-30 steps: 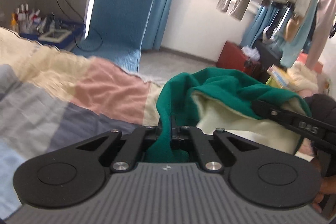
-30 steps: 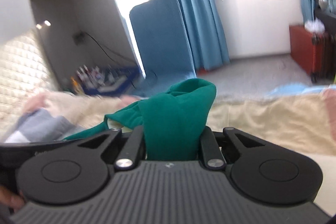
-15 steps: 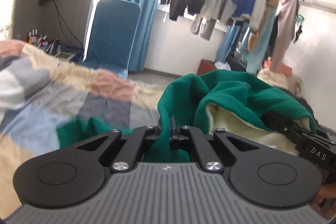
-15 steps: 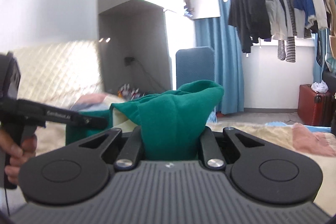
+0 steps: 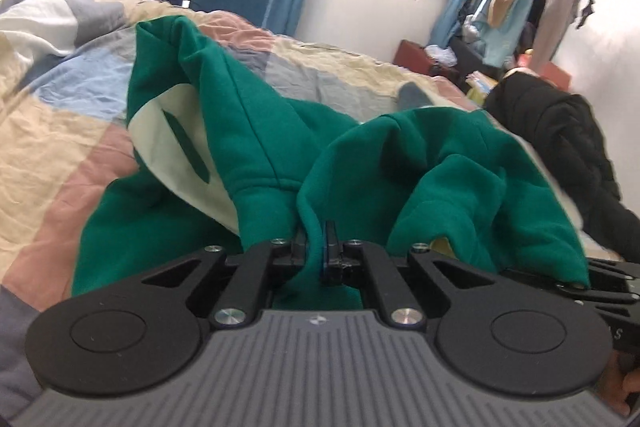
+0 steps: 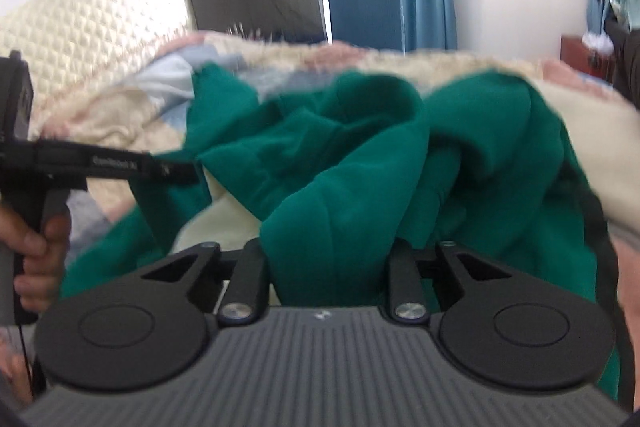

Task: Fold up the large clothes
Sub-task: 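Lift the sweatshirt with both tools and fold it over toward each other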

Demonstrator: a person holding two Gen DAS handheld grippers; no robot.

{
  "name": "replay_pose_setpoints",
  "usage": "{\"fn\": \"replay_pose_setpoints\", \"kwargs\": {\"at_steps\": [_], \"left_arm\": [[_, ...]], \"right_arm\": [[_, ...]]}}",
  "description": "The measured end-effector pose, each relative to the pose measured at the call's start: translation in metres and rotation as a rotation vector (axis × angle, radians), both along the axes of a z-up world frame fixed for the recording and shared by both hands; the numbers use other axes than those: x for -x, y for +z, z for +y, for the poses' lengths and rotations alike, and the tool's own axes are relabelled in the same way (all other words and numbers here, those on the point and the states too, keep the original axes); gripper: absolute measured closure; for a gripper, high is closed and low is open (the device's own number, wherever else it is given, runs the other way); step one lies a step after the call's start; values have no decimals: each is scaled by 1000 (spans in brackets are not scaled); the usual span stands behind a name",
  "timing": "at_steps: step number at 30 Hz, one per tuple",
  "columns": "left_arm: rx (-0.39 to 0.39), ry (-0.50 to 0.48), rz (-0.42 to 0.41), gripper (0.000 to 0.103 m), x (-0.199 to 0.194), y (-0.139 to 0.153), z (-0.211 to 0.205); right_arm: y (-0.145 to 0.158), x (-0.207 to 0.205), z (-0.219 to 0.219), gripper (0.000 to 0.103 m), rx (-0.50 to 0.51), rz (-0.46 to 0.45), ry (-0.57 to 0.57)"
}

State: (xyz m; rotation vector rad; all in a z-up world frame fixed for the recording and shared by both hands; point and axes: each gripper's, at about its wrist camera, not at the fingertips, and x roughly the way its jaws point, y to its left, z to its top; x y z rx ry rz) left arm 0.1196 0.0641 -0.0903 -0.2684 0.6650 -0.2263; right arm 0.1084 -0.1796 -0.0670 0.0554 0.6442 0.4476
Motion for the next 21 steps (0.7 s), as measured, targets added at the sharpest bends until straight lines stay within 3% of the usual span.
{"fn": "replay_pose_setpoints", "kwargs": {"at_steps": [2,4,5,7,10,12,14,21], "left_arm": [[43,-3,-2,83,1,3,9],[69,4,-27,47,7,7,15],[76,11,-46,41,6,12,18],[111,25,-81,39,7,16,23],[183,32,-90,39,0,18,31],[202,29,-91,39,-9,18,33],[204,22,-97,39,-18,16,34],[187,-3,-116,40,-62,1,19]], "right_arm": [[1,-3,-9,57,-80,29,-23],[-1,-1,-22,50,-193,61,-46],[-3,2,-26,49,-234,71,-59],[-1,-5,-29,48,-266,76,-82],[9,-13,-28,44,-230,37,-128],[15,-14,-37,29,-250,-2,-169],[16,-17,-48,25,-295,-35,-196],[-10,-61,-49,26,-389,-74,-179]]}}
